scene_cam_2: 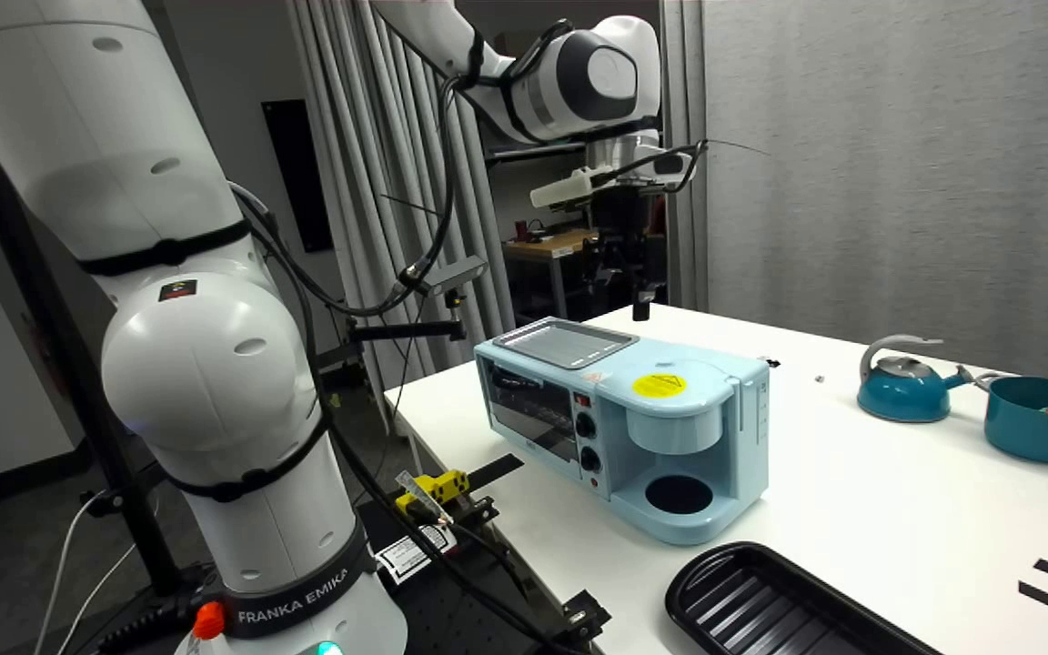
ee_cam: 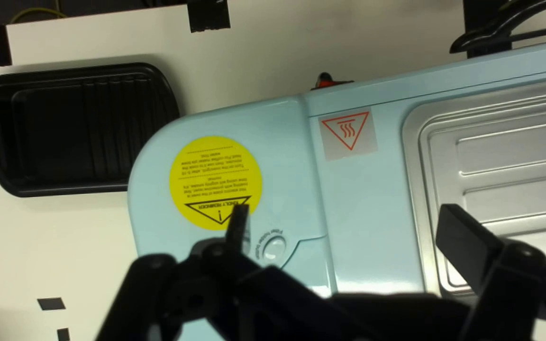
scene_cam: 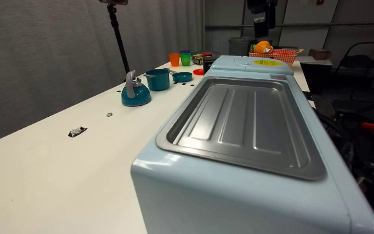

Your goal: Push down on the button on top of the microwave oven.

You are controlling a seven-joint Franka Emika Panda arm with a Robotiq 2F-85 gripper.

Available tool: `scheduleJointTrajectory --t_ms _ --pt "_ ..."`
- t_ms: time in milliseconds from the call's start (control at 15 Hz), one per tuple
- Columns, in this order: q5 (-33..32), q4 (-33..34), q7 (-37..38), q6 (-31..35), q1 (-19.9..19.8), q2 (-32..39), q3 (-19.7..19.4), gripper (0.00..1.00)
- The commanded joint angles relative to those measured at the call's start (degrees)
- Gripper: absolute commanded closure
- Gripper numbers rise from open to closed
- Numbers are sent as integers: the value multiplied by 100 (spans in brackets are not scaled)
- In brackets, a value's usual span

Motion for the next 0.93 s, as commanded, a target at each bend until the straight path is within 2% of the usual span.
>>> scheduleJointTrajectory --t_ms 0,400,867 --pt "-315 7 423 293 46 264 -44 0" --pt "-418 117 859 564 39 565 -131 0" --pt "-338 365 912 559 -17 702 -362 0"
